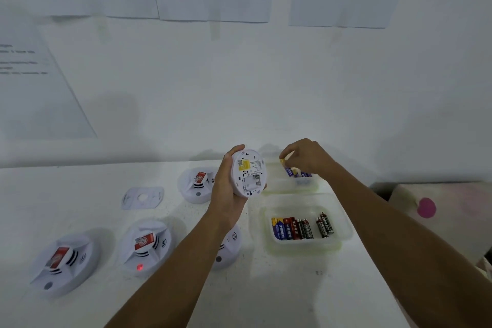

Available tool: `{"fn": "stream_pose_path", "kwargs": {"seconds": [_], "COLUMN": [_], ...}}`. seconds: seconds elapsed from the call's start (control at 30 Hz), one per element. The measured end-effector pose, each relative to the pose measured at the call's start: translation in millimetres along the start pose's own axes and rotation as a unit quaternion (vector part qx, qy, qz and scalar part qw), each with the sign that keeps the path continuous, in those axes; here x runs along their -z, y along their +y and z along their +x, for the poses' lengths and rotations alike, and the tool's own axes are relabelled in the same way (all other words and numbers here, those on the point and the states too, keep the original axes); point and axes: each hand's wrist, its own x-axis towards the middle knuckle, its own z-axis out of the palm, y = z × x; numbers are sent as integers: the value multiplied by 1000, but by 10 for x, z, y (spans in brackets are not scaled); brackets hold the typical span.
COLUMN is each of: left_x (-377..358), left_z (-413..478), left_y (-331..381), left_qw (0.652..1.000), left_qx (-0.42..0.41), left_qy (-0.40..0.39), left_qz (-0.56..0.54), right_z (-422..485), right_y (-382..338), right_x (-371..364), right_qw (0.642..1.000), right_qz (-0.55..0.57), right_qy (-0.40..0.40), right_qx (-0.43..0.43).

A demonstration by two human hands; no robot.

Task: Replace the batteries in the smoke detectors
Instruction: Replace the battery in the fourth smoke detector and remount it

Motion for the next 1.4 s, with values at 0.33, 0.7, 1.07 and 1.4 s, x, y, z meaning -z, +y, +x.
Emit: {"fn": "stream_pose_path", "kwargs": {"seconds": [0.33,0.7,1.07,1.4], "left_x": [-137,-146,-72,-14], "left_z": [-143,-188,-13,156], "left_y": [-1,34,138,108], "left_qw": [999,998,998,996], "left_qx": [4,-20,6,23], "left_qy": [-3,40,3,7], "left_qz": [-40,-44,-67,-91], "right_z": [-917,-1186,-553,34], "right_y": [-365,-410,-6,130], "right_x": [-175,-1052,-314,-121], "right_qw": [951,936,974,984], "right_qz": [288,63,85,-158], "right_qy": [90,304,189,48], "right_qx": [65,168,90,-60]}}
